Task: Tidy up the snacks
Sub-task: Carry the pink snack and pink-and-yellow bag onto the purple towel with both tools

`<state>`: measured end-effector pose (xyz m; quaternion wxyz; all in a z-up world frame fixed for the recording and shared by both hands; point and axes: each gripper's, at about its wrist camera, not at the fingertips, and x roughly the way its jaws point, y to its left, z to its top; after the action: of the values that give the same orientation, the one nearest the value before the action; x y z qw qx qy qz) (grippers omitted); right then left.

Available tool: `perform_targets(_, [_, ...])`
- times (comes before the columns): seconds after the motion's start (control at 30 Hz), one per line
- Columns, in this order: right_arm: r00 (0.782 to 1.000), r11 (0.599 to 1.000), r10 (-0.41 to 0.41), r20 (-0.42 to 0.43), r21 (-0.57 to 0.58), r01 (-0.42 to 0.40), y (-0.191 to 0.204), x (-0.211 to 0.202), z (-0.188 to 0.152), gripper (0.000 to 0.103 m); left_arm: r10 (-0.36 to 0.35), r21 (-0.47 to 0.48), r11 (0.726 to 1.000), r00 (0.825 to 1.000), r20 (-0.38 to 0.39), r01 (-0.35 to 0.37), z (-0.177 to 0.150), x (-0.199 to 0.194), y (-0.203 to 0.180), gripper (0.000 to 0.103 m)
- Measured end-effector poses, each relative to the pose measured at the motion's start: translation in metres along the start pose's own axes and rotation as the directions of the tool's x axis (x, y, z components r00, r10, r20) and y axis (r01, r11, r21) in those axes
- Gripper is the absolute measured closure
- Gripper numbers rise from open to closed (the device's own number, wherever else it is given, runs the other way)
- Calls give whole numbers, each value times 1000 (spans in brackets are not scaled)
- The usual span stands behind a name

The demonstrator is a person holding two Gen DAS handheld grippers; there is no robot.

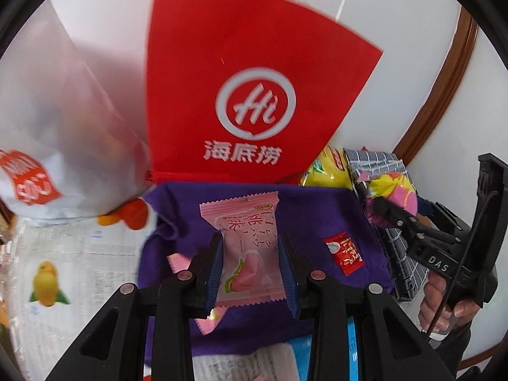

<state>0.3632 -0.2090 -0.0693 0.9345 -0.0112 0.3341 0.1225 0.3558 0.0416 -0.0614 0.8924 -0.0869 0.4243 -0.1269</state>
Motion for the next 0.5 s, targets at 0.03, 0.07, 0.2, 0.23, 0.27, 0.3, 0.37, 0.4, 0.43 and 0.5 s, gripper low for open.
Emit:
perform_targets(0.03, [1000, 1000, -10, -11, -1, 10, -2, 6, -2, 31, -6, 0, 1000, 1000, -13, 6, 0, 7, 0, 71])
perform_targets(0.07, [1000, 1000, -21, -22, 6, 21, -4, 12, -5, 31, -3, 12, 1000, 999, -41, 4, -1, 15, -2, 71])
perform_targets(0.2, [997, 999, -17, -74, 41, 20, -13, 33, -14, 31, -33, 7, 999, 995, -95, 33, -7, 35, -1, 71])
perform_targets(0.23, [996, 999, -19, -85, 46, 23, -14, 38, -17, 31, -50, 5, 999, 993, -109, 51, -8, 38, 0, 71])
perform_targets(0.27, [994, 998, -21, -103, 50, 26, -15, 45, -19, 31, -64, 1, 998, 991, -115, 65, -9, 40, 0, 71])
perform_targets(0.3, [993, 998, -20, -116, 55, 26, -15, 49, -21, 31, -69, -4, 998, 990, -119, 69, -9, 41, 1, 71])
perform_targets(0.37, [990, 998, -9, -139, 58, 17, -14, 56, -24, 31, -64, -8, 998, 989, -131, 64, -10, 45, 1, 71])
perform_targets(0.4, [990, 998, -7, -143, 54, 15, -13, 59, -25, 31, -59, -6, 998, 989, -138, 59, -10, 46, 1, 71])
perform_targets(0.43, [989, 999, -9, -146, 51, 16, -12, 61, -26, 31, -53, -7, 999, 988, -146, 53, -11, 48, 1, 71])
perform_targets(0.5, [988, 999, -17, -152, 45, 24, -11, 66, -28, 31, -48, -6, 999, 985, -164, 47, -13, 51, 3, 71])
